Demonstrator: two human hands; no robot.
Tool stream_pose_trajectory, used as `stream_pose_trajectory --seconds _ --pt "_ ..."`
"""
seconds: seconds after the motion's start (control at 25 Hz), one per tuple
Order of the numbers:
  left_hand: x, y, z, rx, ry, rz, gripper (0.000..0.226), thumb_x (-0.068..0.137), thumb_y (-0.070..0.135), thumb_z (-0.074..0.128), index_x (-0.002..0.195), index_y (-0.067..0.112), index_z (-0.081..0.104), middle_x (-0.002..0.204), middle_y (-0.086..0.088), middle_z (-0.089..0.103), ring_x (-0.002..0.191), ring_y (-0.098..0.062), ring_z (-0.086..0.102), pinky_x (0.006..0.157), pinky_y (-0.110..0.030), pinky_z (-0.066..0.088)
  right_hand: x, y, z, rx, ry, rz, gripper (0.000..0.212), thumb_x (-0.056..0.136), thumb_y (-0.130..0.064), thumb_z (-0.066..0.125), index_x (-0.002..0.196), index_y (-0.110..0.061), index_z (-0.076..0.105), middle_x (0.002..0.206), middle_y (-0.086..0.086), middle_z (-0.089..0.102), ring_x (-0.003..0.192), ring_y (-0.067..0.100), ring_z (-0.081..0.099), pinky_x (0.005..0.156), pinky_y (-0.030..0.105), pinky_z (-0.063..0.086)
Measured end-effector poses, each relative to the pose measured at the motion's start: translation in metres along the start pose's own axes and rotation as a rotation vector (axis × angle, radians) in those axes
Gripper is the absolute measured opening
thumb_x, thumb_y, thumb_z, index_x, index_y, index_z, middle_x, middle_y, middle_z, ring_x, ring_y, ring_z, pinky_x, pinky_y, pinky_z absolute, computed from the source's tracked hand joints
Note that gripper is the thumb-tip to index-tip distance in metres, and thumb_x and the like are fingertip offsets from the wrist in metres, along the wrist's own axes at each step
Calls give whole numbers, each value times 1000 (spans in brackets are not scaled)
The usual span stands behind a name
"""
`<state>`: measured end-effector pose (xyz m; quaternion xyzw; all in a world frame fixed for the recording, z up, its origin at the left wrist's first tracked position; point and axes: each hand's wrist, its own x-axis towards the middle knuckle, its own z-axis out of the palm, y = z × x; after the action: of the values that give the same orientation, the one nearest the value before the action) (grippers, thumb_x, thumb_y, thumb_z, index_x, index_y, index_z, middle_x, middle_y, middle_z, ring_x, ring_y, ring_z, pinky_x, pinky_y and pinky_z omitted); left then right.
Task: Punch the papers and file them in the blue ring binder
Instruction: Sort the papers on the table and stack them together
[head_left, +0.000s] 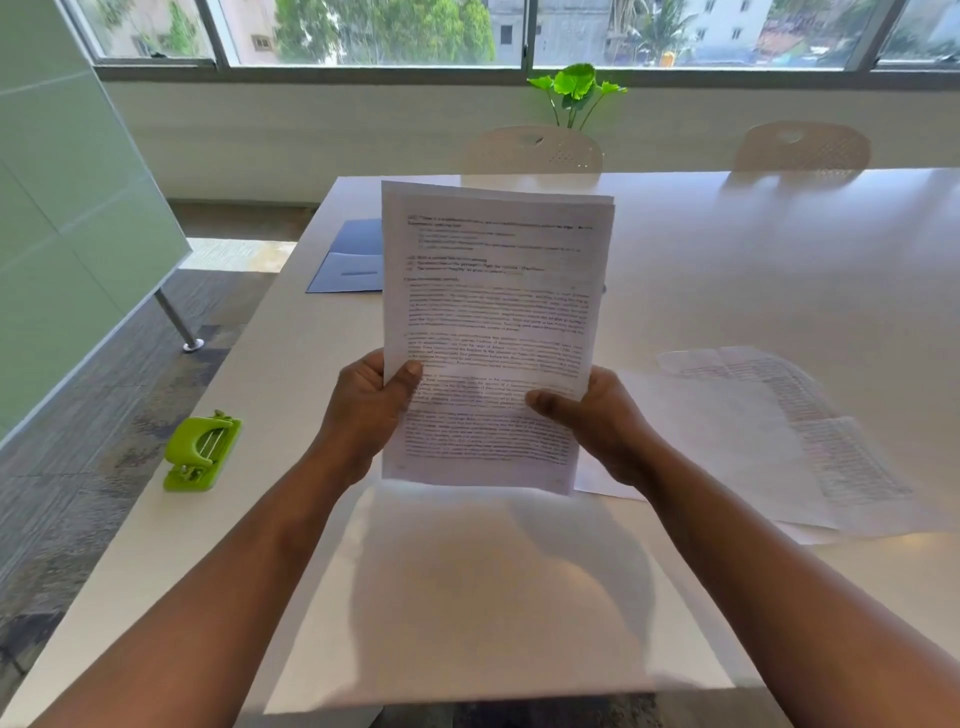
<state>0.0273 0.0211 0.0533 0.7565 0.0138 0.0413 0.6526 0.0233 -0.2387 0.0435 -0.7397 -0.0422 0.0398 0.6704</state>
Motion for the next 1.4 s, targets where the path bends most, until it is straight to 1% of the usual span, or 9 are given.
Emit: stream_pose_trajectory --seconds 0.2,0.36,0.56,0.64,0.76,0.88,1.0,1.2,1.4 --pt "9 -2 16 58 -11 -37 16 104 27 56 107 27 71 96 11 78 87 -16 74 70 -33 59 -15 0 -31 174 -63 66 35 96 -12 67 129 -5 61 122 13 73 109 33 72 89 49 60" --pt "10 0 51 51 -197 -83 21 106 22 53 112 17 72 99 1 79 87 -23 76 71 -37 60 -29 10 -49 312 178 168 22 102 -11 57 122 -6 65 116 14 75 104 34 74 86 50 62" --pt "22 6 114 119 -317 -27 22 106 18 52 100 21 73 92 2 78 85 -17 74 80 -36 58 -46 23 -106 150 543 188 12 101 -11 60 104 -10 72 98 11 79 90 30 77 77 42 63" --pt "32 1 138 239 -334 35 21 105 17 52 103 21 73 104 0 75 98 -18 68 88 -32 50 -56 31 -131 121 669 222 14 101 -10 59 97 -12 72 96 11 79 90 31 76 83 47 63" --pt "51 -8 166 513 -371 53 40 102 24 58 141 13 56 147 -6 54 135 -24 51 111 -34 38 -71 42 -152 169 764 270 15 102 -6 57 97 -11 70 103 16 77 88 29 76 76 42 63" --pt "69 -8 185 653 -443 7 65 98 26 65 156 13 37 163 -6 33 147 -27 37 121 -40 30 -81 48 -154 274 800 311 14 102 -3 55 103 -6 69 99 14 77 83 28 76 62 36 63" --pt "80 -7 197 754 -518 10 77 95 28 70 159 14 30 166 -6 29 149 -27 33 122 -43 30 -83 50 -151 280 787 316 15 102 -3 55 104 -6 69 98 13 77 85 29 77 65 39 65" --pt "89 2 207 977 -602 -1 93 79 52 81 155 19 37 156 -9 38 144 -34 32 116 -53 35 -81 56 -147 195 769 292 14 101 -5 57 99 -11 70 100 13 78 88 30 77 78 49 64" --pt "99 5 210 1009 -636 -128 84 71 45 90 141 29 46 144 -6 45 132 -31 40 110 -50 42 -84 56 -148 189 731 270 16 102 -6 56 102 -12 71 101 11 79 91 30 77 81 49 64"
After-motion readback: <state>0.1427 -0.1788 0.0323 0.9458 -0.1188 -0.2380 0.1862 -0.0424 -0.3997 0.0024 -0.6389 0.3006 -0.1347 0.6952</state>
